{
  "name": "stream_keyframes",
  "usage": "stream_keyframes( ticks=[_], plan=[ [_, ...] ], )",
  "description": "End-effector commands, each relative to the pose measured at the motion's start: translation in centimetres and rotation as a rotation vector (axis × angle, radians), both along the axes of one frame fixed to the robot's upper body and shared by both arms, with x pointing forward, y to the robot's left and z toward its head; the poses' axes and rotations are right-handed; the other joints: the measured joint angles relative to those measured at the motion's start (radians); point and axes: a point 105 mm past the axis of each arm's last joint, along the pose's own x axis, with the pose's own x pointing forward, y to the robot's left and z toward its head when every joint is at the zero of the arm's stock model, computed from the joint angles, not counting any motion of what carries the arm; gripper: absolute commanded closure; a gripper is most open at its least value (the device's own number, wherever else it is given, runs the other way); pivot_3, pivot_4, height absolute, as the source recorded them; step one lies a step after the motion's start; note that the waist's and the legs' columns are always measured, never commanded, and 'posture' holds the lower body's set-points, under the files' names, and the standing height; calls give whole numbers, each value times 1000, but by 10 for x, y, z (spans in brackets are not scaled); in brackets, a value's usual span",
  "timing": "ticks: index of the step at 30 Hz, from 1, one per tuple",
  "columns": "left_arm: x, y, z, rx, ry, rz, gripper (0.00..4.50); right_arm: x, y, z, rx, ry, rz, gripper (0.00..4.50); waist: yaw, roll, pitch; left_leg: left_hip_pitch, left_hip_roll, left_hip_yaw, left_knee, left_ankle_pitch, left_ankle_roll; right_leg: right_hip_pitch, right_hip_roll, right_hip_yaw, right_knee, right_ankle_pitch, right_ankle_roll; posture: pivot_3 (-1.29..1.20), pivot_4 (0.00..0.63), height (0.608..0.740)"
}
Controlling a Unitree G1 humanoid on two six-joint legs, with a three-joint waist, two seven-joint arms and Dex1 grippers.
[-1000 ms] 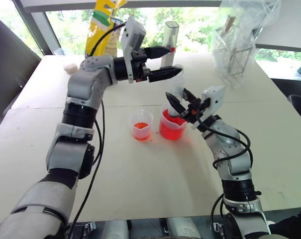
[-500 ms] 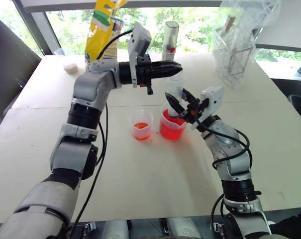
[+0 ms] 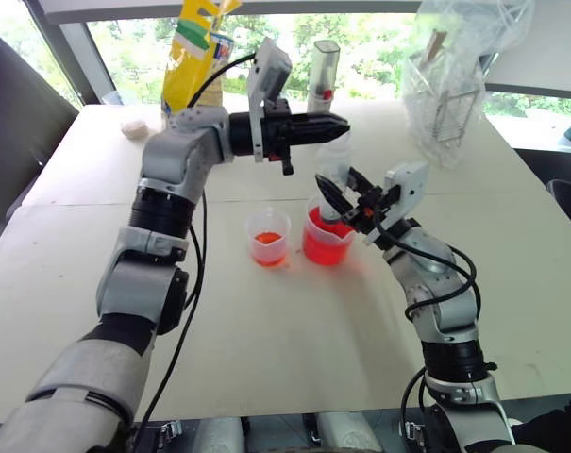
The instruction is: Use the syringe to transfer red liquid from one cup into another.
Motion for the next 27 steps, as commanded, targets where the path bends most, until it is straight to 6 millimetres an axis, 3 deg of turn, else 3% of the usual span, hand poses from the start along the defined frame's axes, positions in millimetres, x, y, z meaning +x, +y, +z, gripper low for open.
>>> stream_keyframes(
  ticks=[1,16,27],
  plan=[
    [-6,7,57,-102,-172,31,4440,-5,7,-12,-20,42,42,3130,0,0,0,0,0,0,0,0,0,0,0,0,0,0,0,0,150,740],
    [-1,11,73,-124,-222,59,4440,-4,8,-23,-23,83,54,3130,0,0,0,0,0,0,0,0,0,0,0,0,0,0,0,0,150,740],
    [-2,9,67,-120,-216,47,4440,-4,8,-16,-23,57,53,3130,0,0,0,0,0,0,0,0,0,0,0,0,0,0,0,0,150,740]
  ],
)
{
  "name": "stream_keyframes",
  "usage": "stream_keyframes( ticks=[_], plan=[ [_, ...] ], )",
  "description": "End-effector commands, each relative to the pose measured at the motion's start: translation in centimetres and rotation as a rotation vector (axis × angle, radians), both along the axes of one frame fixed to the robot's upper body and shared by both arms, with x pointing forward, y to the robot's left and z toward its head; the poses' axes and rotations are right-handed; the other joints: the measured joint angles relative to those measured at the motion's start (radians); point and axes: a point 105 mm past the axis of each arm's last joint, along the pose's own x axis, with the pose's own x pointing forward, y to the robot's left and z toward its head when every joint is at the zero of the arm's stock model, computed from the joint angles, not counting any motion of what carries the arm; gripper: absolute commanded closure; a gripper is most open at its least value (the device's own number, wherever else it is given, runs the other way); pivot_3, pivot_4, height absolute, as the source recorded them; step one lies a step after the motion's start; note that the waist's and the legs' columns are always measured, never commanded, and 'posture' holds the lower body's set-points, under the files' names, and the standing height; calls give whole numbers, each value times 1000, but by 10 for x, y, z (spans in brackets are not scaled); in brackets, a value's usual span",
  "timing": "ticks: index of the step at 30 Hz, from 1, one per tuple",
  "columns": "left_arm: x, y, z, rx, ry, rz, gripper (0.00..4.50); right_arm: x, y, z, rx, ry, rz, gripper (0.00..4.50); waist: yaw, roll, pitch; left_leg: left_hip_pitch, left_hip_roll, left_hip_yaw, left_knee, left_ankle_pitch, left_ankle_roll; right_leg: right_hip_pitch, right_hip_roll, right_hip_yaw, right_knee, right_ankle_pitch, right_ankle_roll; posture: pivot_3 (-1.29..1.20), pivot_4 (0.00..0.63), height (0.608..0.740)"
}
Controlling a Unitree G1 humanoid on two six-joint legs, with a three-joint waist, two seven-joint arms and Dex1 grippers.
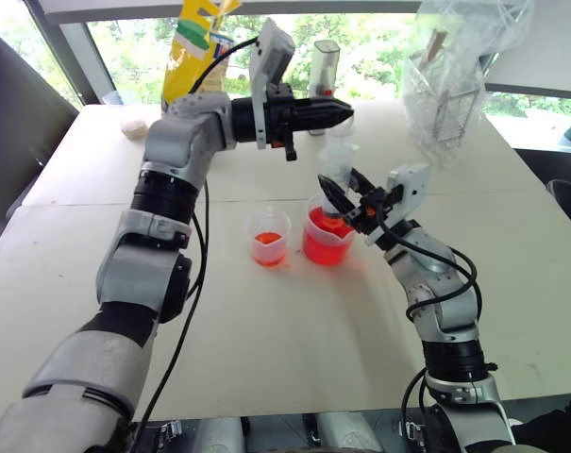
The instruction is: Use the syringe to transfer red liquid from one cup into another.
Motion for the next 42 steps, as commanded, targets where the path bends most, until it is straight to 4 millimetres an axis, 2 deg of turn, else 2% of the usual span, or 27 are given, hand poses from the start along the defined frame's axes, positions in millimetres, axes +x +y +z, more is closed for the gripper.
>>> stream_keyframes(
  ticks=[1,4,8,13,14,19,24,28,31,35,42],
  plan=[
    [-10,10,53,-102,-188,36,4440,-6,10,-8,-30,21,56,3130,0,0,0,0,0,0,0,0,0,0,0,0,0,0,0,0,150,740],
    [-12,10,46,-88,-184,21,4440,-5,8,2,-23,-11,49,3130,0,0,0,0,0,0,0,0,0,0,0,0,0,0,0,0,150,740],
    [-12,14,37,-79,-165,23,2804,-4,3,21,-12,-65,31,3130,-2,0,0,0,0,0,0,0,0,0,0,0,0,0,0,0,150,740],
    [-11,23,36,-94,-155,54,286,-5,1,31,-12,-93,26,3130,1,0,0,0,0,0,0,0,0,0,0,0,0,0,0,0,150,740],
    [-10,27,38,-107,-158,73,18,-5,1,33,-12,-97,25,3130,1,0,0,1,0,0,1,0,0,1,0,0,0,0,0,0,150,740],
    [-10,55,44,-130,-151,129,18,-7,1,41,-9,-117,28,3130,-2,0,0,1,0,0,0,0,0,1,0,0,0,0,0,0,150,740],
    [-15,90,42,-105,-150,199,18,-13,5,60,0,-161,48,3130,-3,1,0,2,1,-1,0,0,0,1,0,0,1,0,0,0,150,740],
    [-19,115,34,-56,-141,263,18,-23,19,88,6,-220,130,3130,-1,1,0,3,1,0,0,0,-1,1,-1,0,2,0,0,0,150,740],
    [-19,131,32,-35,-136,317,18,-29,41,99,0,-238,236,3130,0,1,0,3,1,-1,0,0,-1,2,-1,-1,2,0,0,0,150,740],
    [-21,143,31,-21,-136,370,18,-27,68,90,12,-195,348,3130,0,0,0,3,1,-1,0,0,-1,2,-1,-1,1,0,0,0,150,740],
    [-35,149,39,-33,-146,383,18,-13,91,55,12,-133,391,3130,-1,0,0,2,1,-1,1,0,-1,3,-2,-1,1,0,0,0,150,740]
  ],
)
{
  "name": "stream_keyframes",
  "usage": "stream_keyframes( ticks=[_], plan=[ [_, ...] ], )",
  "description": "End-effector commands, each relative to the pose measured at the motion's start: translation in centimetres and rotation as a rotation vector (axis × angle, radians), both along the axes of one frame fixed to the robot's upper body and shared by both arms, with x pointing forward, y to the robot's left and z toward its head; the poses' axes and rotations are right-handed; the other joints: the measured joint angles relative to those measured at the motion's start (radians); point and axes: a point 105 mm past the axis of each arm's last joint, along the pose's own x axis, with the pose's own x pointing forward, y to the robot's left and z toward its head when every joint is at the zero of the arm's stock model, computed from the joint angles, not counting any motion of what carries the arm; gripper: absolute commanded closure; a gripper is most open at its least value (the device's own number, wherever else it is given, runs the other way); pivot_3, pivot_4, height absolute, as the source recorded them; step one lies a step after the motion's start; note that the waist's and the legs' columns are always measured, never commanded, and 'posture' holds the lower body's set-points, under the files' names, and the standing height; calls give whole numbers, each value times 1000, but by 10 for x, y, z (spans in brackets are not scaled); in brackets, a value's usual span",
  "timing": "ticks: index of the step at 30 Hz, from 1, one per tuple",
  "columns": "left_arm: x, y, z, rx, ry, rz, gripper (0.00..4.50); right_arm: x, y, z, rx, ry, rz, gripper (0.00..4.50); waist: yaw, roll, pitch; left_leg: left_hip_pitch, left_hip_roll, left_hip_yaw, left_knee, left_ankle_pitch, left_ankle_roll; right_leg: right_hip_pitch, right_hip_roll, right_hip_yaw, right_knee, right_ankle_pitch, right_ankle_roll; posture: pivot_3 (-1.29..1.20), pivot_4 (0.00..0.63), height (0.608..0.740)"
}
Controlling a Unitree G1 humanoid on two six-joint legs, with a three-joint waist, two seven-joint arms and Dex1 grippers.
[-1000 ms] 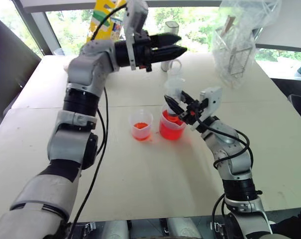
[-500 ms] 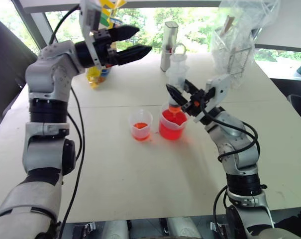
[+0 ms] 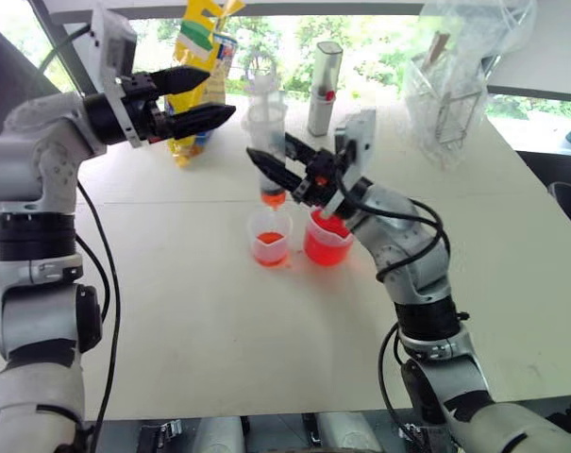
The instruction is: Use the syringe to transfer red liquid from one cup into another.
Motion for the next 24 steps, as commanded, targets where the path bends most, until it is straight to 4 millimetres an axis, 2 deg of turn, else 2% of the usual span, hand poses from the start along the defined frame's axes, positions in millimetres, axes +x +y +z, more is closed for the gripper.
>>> stream_keyframes(
  ticks=[1,6,10,13,20,24],
  plan=[
    [-18,4,25,-30,-77,-12,18,0,9,-7,7,-34,16,3130,-1,0,0,0,0,0,0,0,0,0,0,0,0,0,0,0,150,740],
    [-40,-2,39,-99,-74,-120,18,5,10,-19,-4,-23,8,3130,-1,0,0,0,0,0,0,0,0,0,0,0,0,0,0,0,150,740],
    [-49,-10,40,-117,-56,-193,18,6,10,-24,-11,-16,3,3130,-1,0,0,1,0,-1,0,0,0,0,0,0,1,0,0,0,150,740],
    [-47,-18,33,-104,-41,-210,18,5,10,-26,-13,-15,3,3130,-1,0,0,1,0,-1,0,0,0,0,0,0,1,0,0,0,150,740],
    [-21,-34,1,-54,13,-158,18,5,10,-26,-19,-15,-1,3130,-1,0,0,2,0,0,0,0,0,2,0,0,0,0,0,0,150,740],
    [-16,-37,-1,-64,15,-164,18,4,10,-26,-24,-18,-3,3130,-2,0,0,3,0,0,-1,0,0,1,1,1,0,0,0,0,150,740]
  ],
)
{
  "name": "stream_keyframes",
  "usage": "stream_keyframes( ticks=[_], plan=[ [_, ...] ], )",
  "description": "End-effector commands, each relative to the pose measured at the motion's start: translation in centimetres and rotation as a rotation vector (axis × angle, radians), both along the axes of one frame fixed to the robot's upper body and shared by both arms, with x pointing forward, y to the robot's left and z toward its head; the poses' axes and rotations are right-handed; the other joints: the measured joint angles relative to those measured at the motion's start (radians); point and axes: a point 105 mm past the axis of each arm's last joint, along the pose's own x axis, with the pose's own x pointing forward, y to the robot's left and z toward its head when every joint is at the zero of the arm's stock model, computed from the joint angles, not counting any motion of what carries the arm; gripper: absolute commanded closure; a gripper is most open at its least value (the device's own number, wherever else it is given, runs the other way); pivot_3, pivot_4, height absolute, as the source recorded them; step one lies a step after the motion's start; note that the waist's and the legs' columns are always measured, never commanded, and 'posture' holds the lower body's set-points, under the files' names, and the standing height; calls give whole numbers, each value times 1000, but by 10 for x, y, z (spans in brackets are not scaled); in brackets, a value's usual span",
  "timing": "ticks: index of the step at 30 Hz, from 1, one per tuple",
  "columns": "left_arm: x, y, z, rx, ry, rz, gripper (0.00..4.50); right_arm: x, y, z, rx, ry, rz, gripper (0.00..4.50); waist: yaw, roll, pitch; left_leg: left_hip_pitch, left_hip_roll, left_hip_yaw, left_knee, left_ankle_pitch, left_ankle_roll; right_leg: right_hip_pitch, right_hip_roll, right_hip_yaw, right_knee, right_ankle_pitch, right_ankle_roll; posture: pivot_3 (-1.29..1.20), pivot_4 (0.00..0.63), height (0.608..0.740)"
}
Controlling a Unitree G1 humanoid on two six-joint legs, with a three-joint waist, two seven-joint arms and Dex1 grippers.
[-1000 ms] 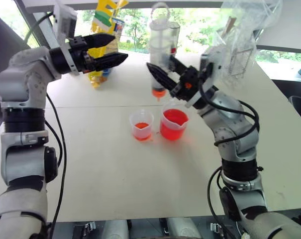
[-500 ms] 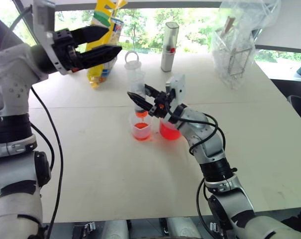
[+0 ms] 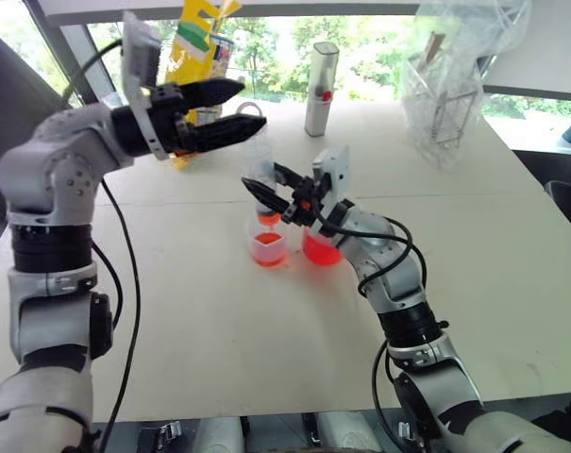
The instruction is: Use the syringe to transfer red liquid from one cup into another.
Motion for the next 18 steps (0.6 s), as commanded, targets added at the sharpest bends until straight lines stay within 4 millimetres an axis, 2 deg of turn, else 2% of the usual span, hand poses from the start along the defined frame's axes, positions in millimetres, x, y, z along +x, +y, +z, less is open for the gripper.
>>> stream_keyframes(
  ticks=[1,4,10,11,18],
  plan=[
    [0,1,9,-9,-49,6,249,-5,1,12,20,-51,7,3130,0,0,0,0,0,0,0,0,0,0,0,0,0,0,0,0,150,740],
    [-1,-1,9,-19,-49,-5,1237,-6,1,11,16,-48,5,3130,1,0,0,0,0,0,0,0,0,0,0,0,0,0,0,0,150,740],
    [-3,-3,10,-34,-47,-21,4287,-8,1,8,8,-43,6,3130,1,0,0,0,0,0,0,0,0,0,0,0,0,0,0,0,150,740],
    [-3,-3,9,-30,-43,-26,4464,-7,1,8,7,-42,6,3130,1,0,0,0,0,0,0,0,0,0,0,0,0,0,0,0,150,740],
    [-6,-9,-11,43,-22,-37,4464,-8,1,15,16,-55,10,3130,1,0,0,1,0,0,-1,0,0,0,0,1,0,0,0,0,150,740]
  ],
)
